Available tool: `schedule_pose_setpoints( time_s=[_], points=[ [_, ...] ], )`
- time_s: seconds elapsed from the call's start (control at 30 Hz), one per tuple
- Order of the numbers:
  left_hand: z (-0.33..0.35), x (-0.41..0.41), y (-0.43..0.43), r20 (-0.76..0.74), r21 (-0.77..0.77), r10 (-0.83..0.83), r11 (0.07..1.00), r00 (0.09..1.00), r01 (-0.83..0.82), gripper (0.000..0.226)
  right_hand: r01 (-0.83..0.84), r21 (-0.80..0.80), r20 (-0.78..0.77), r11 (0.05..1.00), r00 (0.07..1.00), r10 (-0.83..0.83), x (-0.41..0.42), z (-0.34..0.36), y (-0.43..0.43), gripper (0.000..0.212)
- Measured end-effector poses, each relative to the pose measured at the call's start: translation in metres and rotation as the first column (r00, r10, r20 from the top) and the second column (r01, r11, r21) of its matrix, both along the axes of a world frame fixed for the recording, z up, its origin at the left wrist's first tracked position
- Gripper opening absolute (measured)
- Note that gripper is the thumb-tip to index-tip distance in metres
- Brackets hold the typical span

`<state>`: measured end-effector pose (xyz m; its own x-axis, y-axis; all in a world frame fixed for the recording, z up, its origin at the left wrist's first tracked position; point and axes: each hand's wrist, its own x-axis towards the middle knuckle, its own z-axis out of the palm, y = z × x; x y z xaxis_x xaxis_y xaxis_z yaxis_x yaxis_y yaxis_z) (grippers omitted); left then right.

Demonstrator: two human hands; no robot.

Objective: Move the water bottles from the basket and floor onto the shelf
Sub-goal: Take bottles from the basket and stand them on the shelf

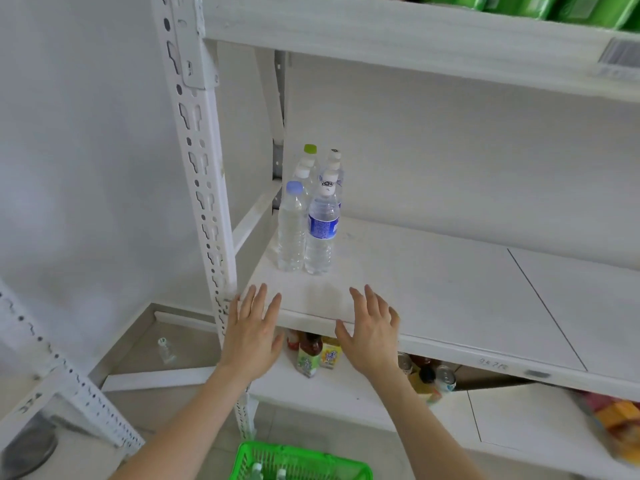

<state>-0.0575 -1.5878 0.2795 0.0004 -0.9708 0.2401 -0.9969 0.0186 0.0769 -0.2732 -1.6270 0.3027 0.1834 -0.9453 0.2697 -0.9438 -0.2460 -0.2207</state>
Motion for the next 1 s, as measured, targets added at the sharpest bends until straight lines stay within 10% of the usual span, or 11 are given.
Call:
schedule_pose_setpoints(
  time_s=[1.0],
  points=[
    [-0.155,-0.039,0.281,0.052,0.403,-0.042,0.915,0.998,0.017,0.079,0.138,0.306,-0.103,0.942,0.988,-0.111,-0.055,-0.174,0.292,0.064]
  ],
)
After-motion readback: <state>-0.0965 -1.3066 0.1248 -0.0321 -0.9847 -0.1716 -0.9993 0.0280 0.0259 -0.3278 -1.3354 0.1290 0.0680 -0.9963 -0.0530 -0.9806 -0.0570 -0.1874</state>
